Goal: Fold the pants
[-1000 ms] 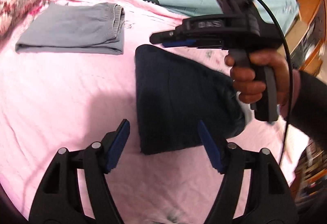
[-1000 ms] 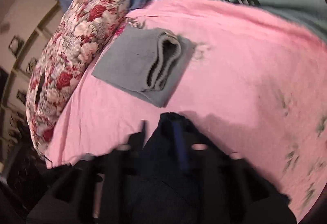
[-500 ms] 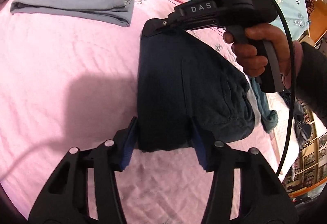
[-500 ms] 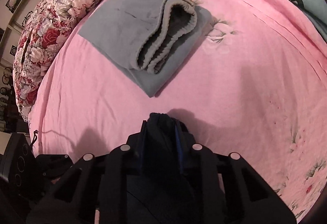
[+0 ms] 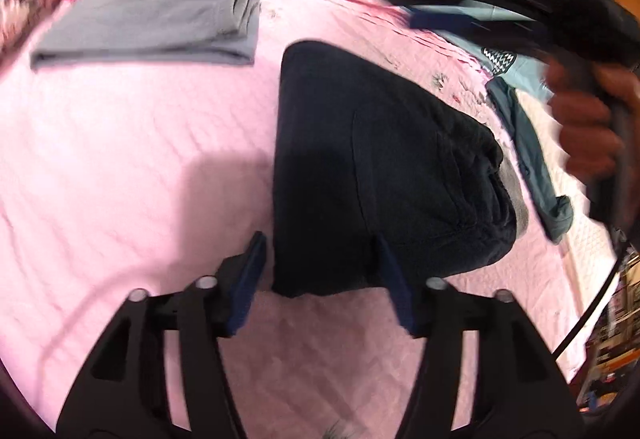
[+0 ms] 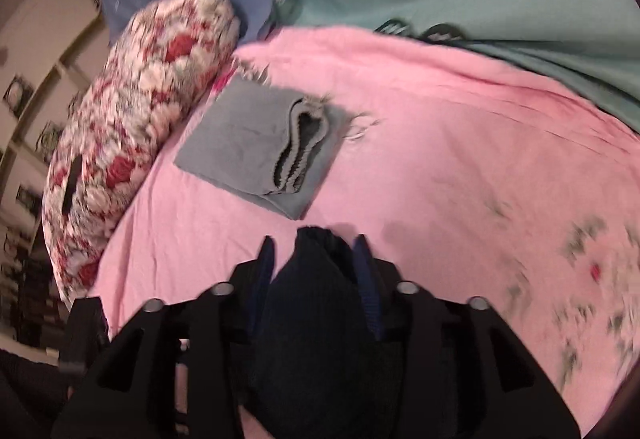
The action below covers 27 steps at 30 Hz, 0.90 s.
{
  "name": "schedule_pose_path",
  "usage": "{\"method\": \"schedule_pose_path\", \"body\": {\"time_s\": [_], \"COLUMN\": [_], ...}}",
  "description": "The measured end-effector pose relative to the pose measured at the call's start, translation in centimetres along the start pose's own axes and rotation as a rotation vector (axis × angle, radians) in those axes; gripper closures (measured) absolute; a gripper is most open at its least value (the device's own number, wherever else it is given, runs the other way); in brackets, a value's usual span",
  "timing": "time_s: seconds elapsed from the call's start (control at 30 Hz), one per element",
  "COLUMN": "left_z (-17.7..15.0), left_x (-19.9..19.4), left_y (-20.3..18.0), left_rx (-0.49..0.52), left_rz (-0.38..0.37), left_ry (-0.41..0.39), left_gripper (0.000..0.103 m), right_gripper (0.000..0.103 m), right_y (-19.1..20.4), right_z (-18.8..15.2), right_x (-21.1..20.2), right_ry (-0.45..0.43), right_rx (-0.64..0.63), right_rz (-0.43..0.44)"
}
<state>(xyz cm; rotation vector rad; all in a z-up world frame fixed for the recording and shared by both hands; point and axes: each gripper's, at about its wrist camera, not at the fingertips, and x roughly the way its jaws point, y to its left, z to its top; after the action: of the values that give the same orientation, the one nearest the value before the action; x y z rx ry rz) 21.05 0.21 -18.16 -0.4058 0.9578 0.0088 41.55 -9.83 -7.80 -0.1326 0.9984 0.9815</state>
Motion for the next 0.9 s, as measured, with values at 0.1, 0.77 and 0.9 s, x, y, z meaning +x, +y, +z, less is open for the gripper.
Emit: {"method": "schedule_pose_path", "body": {"time_s": [0.1, 0.77, 0.9], "left_z": [0.5, -4.8, -5.5], "left_x": [-2.5, -18.2, -19.4], "left_y": [-1.2, -9.3, -9.6], "left_rx": [0.047, 0.191, 0.237], "left_rz": [0.064, 0.147, 0.117], "left_ry": [-0.03, -0.139, -0.148], "left_gripper": [0.009, 0.002, 0.002], "right_gripper": [0.019, 0.001, 0.001], "right_y": [0.2, 6.8, 8.5], "right_z": [-3.9, -22.9, -23.7], "right_x": [-5.4, -16.5, -17.6], "right_ry": [-0.078, -0.118, -0.162], "right_rx": [0.052, 0.144, 0.183], "right_rz": [-0.062, -0.348, -0.38]}}
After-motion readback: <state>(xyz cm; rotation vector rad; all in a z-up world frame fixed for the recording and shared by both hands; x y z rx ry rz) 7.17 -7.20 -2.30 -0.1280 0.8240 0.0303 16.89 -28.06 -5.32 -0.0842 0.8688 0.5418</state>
